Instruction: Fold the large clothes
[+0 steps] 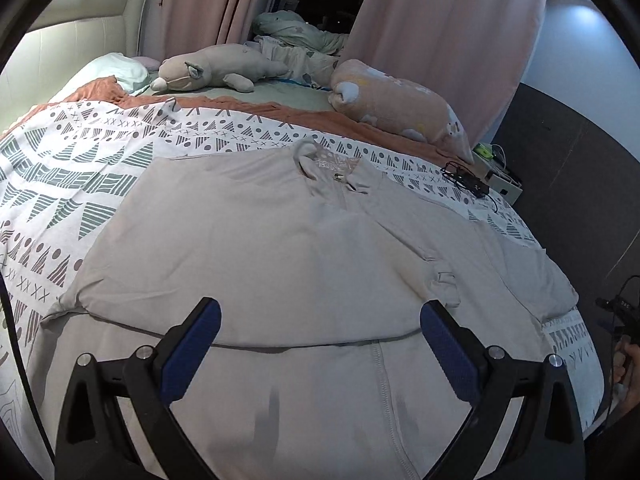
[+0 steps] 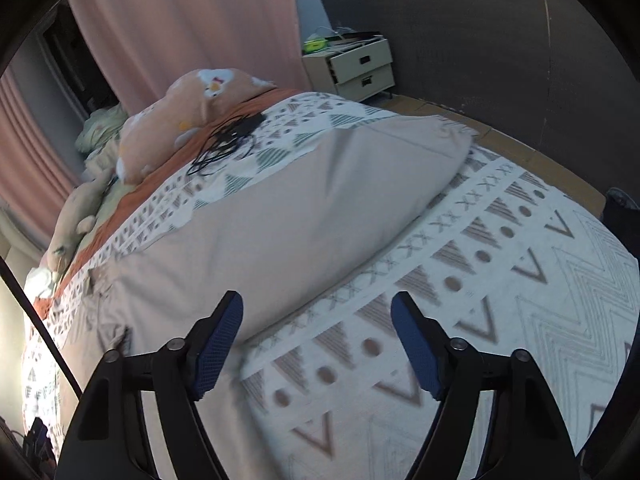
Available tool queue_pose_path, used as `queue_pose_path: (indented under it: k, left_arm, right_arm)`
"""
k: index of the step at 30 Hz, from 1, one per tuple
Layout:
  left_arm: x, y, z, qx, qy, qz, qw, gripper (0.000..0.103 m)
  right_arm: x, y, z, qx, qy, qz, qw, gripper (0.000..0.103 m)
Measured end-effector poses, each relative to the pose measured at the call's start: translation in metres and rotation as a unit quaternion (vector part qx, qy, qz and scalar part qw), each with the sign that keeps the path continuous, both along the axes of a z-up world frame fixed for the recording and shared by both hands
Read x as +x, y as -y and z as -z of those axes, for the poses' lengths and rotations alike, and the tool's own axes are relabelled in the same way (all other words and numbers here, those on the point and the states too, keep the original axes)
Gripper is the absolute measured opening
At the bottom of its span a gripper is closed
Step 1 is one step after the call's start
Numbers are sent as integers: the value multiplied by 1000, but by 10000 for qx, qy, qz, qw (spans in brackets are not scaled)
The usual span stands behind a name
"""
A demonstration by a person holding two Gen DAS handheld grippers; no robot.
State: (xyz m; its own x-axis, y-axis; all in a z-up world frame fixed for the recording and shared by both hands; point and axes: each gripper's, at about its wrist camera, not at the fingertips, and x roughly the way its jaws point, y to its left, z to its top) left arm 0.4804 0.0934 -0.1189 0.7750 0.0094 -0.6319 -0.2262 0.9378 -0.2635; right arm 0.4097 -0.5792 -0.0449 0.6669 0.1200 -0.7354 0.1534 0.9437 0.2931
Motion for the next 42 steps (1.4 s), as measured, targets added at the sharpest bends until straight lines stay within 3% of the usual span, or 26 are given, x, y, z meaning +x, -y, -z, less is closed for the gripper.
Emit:
queue_pose_path:
  k: [4, 11, 19, 21, 23, 24, 25, 31, 37, 42]
  left_arm:
    - [2, 10, 7, 160, -30, -83, 9998, 102]
    - [4, 11, 19, 405, -107, -194, 9989, 102]
    - [9, 3, 30, 411, -302, -488, 9975, 102]
    - [11, 1, 30, 361, -292, -523, 9975, 102]
    - [11, 1, 30, 317, -288, -503, 9978, 102]
    - [11, 1, 30, 322, -288, -482, 9979, 102]
    - [10, 1, 30, 339, -286, -471, 9979, 102]
    - [4, -6, 21, 296, -166, -506, 9981, 102]
    - [-3, -15, 8, 127, -21, -499, 9987, 102]
    - [-6, -23, 1, 23, -20, -408, 9992, 102]
  right_arm:
    - [22, 29, 11, 213, -103, 175, 9996, 56]
    - [66, 62, 43, 395, -310, 443, 9978, 40]
    - [123, 75, 79, 543, -361, 648, 9958, 38]
    - [134, 80, 89, 570, -349, 703, 9953, 32]
    - [140, 83, 93, 540, -309, 767, 9951, 10]
    - [142, 84, 93, 606, -292, 743, 9950, 5]
    - [143, 83, 90, 631, -246, 718, 9951, 0]
    - [129, 49, 29, 178, 323, 347, 9987, 0]
    - [100, -9, -37, 20, 741, -195, 9971, 0]
    - [65, -58, -72, -21, 988, -662, 9929, 0]
